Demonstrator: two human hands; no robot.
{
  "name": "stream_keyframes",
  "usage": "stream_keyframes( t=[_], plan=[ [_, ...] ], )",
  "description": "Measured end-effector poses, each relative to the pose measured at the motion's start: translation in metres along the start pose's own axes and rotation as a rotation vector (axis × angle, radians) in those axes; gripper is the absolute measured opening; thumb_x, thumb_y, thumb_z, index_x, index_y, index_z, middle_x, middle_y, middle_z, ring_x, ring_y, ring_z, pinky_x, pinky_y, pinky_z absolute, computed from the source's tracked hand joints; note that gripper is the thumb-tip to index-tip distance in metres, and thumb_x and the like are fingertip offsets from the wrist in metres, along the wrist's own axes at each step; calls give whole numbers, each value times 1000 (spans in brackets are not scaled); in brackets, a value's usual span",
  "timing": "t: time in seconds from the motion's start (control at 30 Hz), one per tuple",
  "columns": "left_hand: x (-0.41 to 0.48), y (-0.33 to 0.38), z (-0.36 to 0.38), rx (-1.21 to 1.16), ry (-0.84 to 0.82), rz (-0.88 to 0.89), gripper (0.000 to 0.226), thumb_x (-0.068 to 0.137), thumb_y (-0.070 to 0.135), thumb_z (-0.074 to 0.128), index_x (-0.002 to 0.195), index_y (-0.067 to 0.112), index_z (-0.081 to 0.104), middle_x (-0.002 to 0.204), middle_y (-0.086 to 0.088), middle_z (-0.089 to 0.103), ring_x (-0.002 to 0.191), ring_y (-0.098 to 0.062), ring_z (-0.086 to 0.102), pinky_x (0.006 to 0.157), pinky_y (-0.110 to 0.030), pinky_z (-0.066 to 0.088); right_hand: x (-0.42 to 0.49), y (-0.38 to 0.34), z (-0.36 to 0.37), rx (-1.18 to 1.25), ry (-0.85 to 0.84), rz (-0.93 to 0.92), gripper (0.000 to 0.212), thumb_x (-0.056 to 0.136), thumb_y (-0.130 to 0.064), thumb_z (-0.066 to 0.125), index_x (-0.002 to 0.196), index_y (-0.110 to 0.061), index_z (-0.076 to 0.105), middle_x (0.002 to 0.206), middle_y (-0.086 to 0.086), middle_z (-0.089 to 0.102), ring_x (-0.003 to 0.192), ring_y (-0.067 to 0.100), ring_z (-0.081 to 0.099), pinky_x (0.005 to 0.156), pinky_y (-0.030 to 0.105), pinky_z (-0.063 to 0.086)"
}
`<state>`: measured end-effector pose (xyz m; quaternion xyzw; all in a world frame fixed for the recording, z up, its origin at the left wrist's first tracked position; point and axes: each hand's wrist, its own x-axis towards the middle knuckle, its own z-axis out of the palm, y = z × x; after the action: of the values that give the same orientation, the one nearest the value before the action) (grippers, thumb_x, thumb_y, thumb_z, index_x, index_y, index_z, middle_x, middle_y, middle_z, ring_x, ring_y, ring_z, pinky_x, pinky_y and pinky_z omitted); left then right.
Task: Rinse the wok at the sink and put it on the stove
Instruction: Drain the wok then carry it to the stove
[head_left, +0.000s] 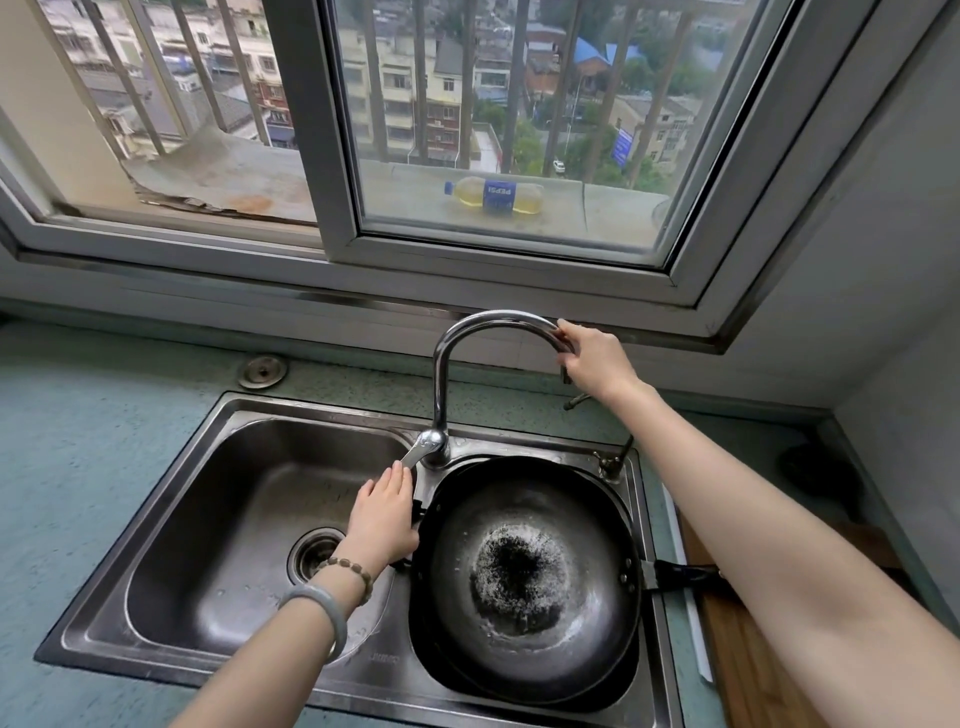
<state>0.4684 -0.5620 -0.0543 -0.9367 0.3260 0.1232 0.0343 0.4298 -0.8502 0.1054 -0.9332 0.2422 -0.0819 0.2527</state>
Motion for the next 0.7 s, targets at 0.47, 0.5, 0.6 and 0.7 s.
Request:
stream_keyframes(
  t=[0.47, 0.5, 0.6, 0.7],
  plan=[
    [-11, -42, 83, -959, -213, -572, 64, 89, 37, 62, 128, -10, 44, 129, -26, 55, 122, -41, 50, 101, -44, 39, -191, 203, 59, -483, -457, 321, 61, 83, -48, 61, 136, -26, 42, 135, 4, 42, 129, 25, 34, 106, 37, 27],
    [-8, -38, 78, -1038, -206, -558, 54, 90, 35, 62, 123, -6, 51, 122, -22, 59, 117, -37, 55, 97, -42, 41, -191, 207, 61, -553, -497, 281, 63, 82, -50, 61, 137, -27, 41, 135, 3, 42, 130, 25, 33, 106, 38, 25],
    [4, -26, 73, -1204, -155, -530, 28, 87, 29, 63, 76, 5, 56, 75, -18, 59, 75, -26, 56, 74, -44, 48, -187, 211, 69, -681, -517, 186, 58, 77, -41, 67, 129, -23, 48, 126, 5, 49, 123, 29, 41, 101, 42, 30],
    [13, -22, 77, -1198, -108, -611, 30, 94, 22, 55, 71, 3, 52, 58, -13, 54, 60, -26, 55, 77, -54, 54, -181, 218, 80, -790, -423, 87, 51, 40, -23, 87, 87, -18, 68, 87, 7, 62, 83, 29, 58, 71, 42, 53]
  ],
)
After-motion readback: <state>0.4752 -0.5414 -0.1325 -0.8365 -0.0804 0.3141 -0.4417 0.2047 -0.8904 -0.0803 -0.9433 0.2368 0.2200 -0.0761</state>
